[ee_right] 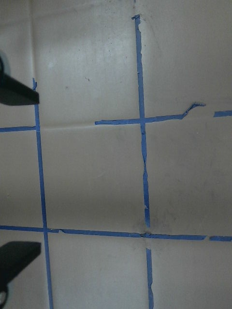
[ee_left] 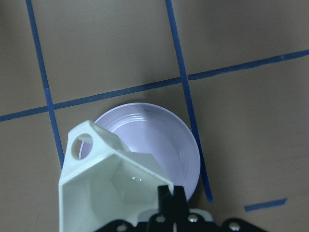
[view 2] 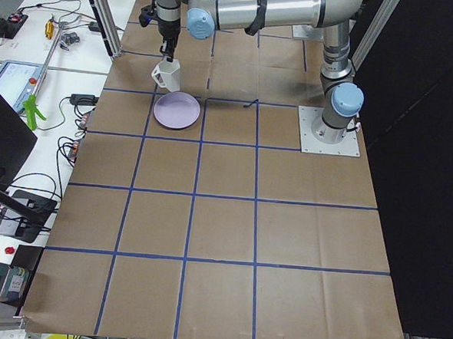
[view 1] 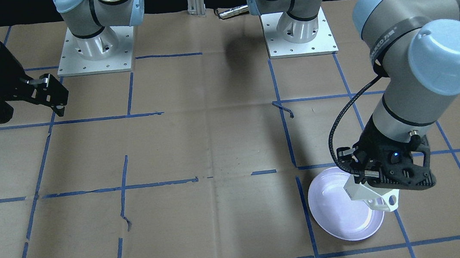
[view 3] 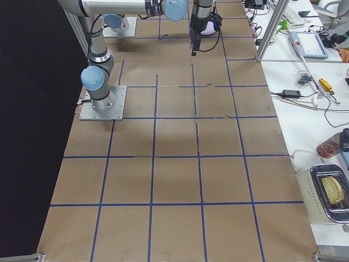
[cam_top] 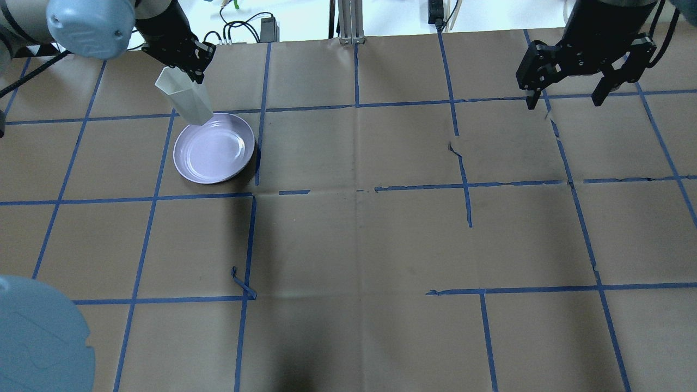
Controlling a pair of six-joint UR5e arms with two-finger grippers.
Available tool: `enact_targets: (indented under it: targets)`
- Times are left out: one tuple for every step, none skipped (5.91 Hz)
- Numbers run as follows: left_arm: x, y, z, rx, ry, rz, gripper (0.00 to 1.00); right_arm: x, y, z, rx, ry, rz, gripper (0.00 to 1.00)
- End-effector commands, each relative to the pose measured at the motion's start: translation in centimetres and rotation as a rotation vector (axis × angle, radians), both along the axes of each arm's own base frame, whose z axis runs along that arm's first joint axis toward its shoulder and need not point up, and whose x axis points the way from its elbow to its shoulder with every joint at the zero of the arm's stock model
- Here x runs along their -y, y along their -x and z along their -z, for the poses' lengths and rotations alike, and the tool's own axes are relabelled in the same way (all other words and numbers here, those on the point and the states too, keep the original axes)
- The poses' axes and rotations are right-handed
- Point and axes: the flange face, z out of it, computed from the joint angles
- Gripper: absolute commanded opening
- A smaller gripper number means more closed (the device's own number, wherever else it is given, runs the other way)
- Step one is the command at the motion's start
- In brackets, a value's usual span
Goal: Flip cup and place on plate
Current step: 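Lower the upright mug onto the plate and open the left gripper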
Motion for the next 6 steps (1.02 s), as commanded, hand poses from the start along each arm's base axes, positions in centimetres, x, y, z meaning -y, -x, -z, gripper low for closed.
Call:
enact_targets:
  targets:
    - [-1.0,0.1,5.9,0.01,0.015,0.011,0.0,0.0,0.0,0.0,0.0,-0.001,0.0,1.0]
    - [-0.8,0.0,8.4,0.011,0.015,0.012,0.0,0.0,0.0,0.0,0.0,-0.001,0.0,1.0]
    - [-0.4,-0.3,10.2,0.046,0.017,0.006,0.0,0.0,0.0,0.0,0.0,0.001,0.0,1.0]
    - [-0.6,-0.4,10.6,0.052,0.009,0.008,0.0,0.0,0.0,0.0,0.0,-0.001,0.0,1.0]
    - [-0.8,-0.4,10.9,0.05,-0.001,0.009,0.04,0.0,0.0,0.0,0.0,0.001,0.0,1.0]
    - [-0.7,-0.5,11.2,0.05,-0.009,0.007,0.37,0.0,0.0,0.0,0.0,0.001,0.0,1.0]
